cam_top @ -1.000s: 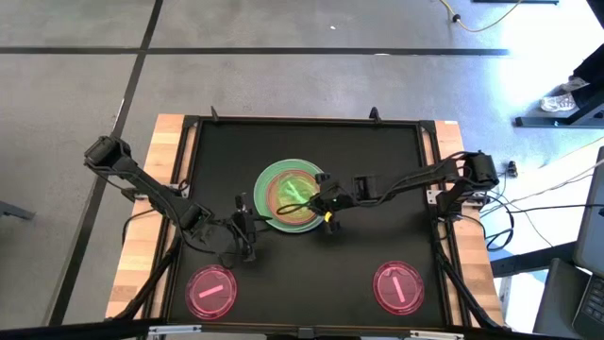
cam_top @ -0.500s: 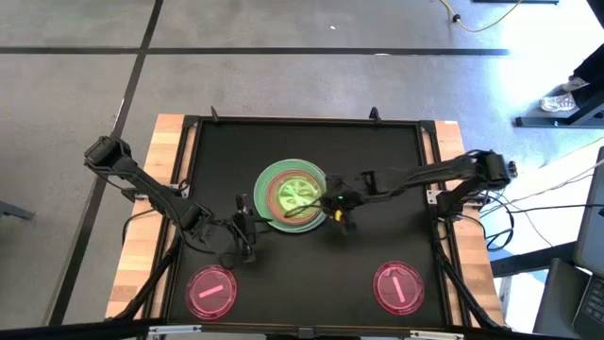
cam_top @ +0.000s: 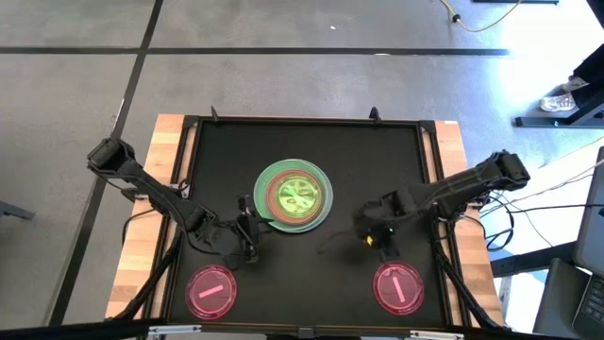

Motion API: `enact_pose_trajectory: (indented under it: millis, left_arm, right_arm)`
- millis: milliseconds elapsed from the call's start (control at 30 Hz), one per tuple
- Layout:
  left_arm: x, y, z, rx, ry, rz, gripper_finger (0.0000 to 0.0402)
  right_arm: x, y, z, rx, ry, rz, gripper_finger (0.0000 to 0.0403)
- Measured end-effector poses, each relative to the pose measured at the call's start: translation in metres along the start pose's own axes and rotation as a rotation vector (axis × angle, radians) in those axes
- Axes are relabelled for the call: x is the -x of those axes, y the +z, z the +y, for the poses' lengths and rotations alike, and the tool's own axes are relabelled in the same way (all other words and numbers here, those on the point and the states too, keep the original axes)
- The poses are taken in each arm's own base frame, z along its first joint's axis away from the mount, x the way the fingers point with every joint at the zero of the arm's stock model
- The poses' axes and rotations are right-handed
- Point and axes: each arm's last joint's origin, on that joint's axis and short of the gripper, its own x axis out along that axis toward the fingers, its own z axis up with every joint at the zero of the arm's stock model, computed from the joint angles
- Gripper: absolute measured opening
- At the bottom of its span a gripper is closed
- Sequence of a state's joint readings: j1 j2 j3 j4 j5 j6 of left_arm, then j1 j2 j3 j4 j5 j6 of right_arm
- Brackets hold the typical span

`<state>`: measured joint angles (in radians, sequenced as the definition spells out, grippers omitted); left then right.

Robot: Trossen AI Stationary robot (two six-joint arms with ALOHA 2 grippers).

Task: Stack plastic plates
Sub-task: Stack the right red plate on the light green plate

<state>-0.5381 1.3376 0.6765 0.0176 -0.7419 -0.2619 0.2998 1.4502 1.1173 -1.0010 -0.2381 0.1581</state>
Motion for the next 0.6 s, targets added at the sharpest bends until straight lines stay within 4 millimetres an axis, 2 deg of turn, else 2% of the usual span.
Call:
enact_pose_trajectory:
  millis: [133, 300, 467, 600]
  left_arm:
    - [0.0, 0.0, 0.0, 0.002, 0.001, -0.002, 0.011]
    - [-0.002, 0.001, 0.002, 0.006, 0.01, 0.001, 0.011]
    - [-0.004, 0.001, 0.005, 0.011, 0.02, 0.003, 0.011]
    - [-0.004, 0.001, 0.005, 0.011, 0.021, 0.003, 0.011]
  right_arm:
    - [-0.024, -0.02, 0.006, -0.015, 0.032, 0.116, 0.0154]
    - [-0.055, -0.044, 0.003, -0.084, 0.09, 0.214, 0.0154]
    - [-0.083, -0.059, -0.006, -0.117, 0.139, 0.181, 0.0154]
    - [-0.095, -0.064, -0.009, -0.133, 0.21, 0.151, 0.0154]
